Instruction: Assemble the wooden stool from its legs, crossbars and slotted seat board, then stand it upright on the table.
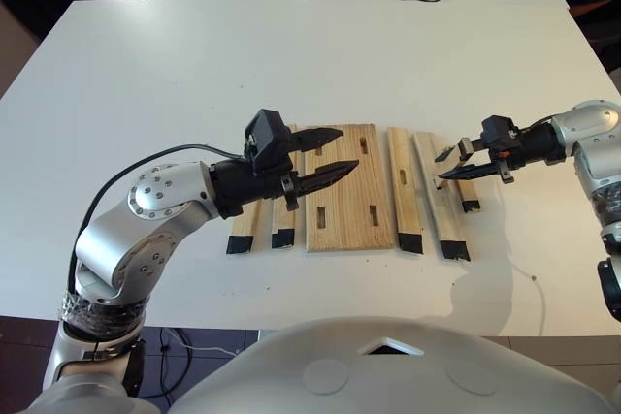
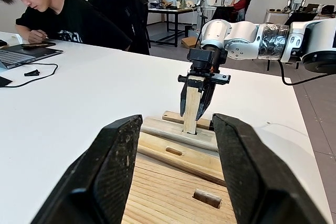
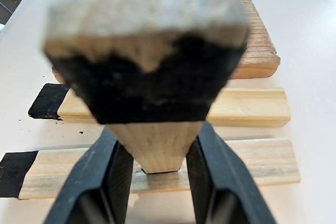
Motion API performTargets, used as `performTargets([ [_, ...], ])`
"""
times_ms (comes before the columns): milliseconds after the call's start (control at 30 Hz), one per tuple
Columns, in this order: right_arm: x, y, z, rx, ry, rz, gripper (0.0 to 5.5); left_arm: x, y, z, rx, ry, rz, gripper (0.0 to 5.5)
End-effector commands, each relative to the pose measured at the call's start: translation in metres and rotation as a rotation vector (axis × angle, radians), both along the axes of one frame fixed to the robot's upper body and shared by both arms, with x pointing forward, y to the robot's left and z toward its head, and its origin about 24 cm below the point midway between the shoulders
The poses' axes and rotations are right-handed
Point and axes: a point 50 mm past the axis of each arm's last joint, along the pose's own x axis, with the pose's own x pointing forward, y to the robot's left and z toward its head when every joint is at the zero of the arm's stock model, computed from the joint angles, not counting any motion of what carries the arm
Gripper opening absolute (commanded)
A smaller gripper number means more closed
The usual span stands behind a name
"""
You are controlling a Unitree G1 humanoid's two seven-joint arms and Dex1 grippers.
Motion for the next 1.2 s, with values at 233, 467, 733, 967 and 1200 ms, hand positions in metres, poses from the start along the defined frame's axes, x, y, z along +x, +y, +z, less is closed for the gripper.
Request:
performTargets([
  [233,-0.026,-0.003,-0.039,-0.087,0.117,0.004,1.29,0.0,0.0,0.001,0.015,-0.003,-0.003,2.49],
  [467,-0.024,-0.009,-0.036,-0.131,0.062,-0.016,1.29,0.001,0.001,-0.002,0.034,-0.016,0.004,2.49],
  [733,-0.01,0.0,-0.03,-0.047,-0.004,-0.077,1.29,0.003,0.004,0.0,0.035,-0.036,0.012,2.49],
  [967,-0.007,0.001,-0.025,-0.009,-0.008,-0.113,2.3,0.004,0.005,-0.001,0.042,-0.043,0.011,2.49],
  [1200,0.0,-0.002,0.0,0.097,-0.046,-0.179,2.3,0.005,0.006,-0.001,0.045,-0.055,0.015,2.49],
])
